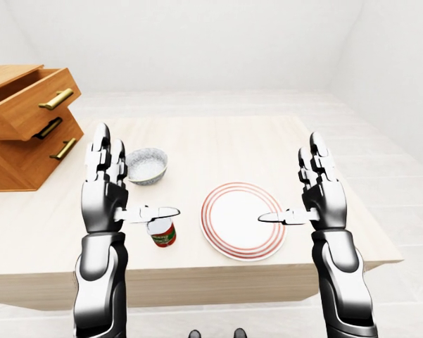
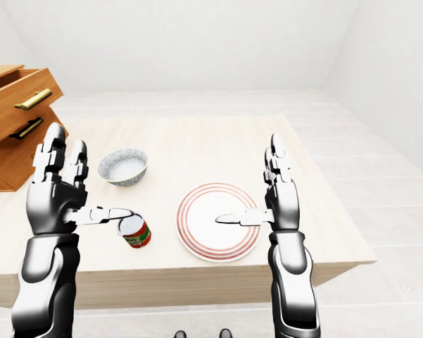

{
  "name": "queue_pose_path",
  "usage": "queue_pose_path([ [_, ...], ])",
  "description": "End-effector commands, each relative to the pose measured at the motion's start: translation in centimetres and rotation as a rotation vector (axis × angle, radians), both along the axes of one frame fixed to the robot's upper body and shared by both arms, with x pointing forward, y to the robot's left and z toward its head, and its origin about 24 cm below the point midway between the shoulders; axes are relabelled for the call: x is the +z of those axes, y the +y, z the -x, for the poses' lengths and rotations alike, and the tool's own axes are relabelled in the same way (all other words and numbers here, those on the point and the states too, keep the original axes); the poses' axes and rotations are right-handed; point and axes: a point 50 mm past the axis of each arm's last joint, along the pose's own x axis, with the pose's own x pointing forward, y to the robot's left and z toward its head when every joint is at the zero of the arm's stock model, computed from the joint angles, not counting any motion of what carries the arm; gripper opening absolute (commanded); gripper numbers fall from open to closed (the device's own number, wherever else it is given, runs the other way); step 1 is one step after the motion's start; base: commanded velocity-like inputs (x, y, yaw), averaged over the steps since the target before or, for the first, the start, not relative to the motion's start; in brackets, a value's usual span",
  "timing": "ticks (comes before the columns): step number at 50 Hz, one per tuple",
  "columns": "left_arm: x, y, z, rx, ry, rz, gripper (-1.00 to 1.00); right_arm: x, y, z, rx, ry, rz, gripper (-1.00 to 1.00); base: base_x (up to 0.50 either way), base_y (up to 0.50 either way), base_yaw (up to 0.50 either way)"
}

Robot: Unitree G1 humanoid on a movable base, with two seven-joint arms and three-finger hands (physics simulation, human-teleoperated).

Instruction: Put the bowl on the plate.

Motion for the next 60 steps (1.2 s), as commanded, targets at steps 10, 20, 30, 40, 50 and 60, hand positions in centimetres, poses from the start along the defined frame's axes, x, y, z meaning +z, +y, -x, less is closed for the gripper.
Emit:
queue_pose_path([
  [10,-0.2,0.3,-0.3,0.008,0.011,0.0,1.0,-0.1,0.0,0.0,-0.005,0.007,0.01,1.0,0.07,0.0,0.0],
  [20,-0.6,0.0,-0.1,-0.015,0.033,-0.032,1.0,-0.2,0.1,0.0,-0.004,0.011,0.009,1.0,0.09,0.0,0.0],
  [30,-0.9,0.1,-0.2,-0.032,0.046,-0.034,1.0,-0.4,0.1,-0.3,-0.009,0.019,0.005,1.0,0.18,0.0,0.0],
  [40,-0.9,0.1,-0.1,-0.028,0.044,-0.037,1.0,-0.6,0.1,-0.2,-0.006,0.027,0.005,1.0,0.0,0.0,0.0],
  [50,-0.4,0.3,0.2,-0.021,0.022,-0.034,1.0,-0.6,0.0,0.0,-0.005,0.026,0.007,1.0,0.16,0.0,0.0],
  [60,-0.6,0.3,-0.4,0.024,0.036,-0.044,1.0,-0.8,-0.2,0.2,-0.007,0.035,0.01,1.0,0.0,0.0,0.0],
])
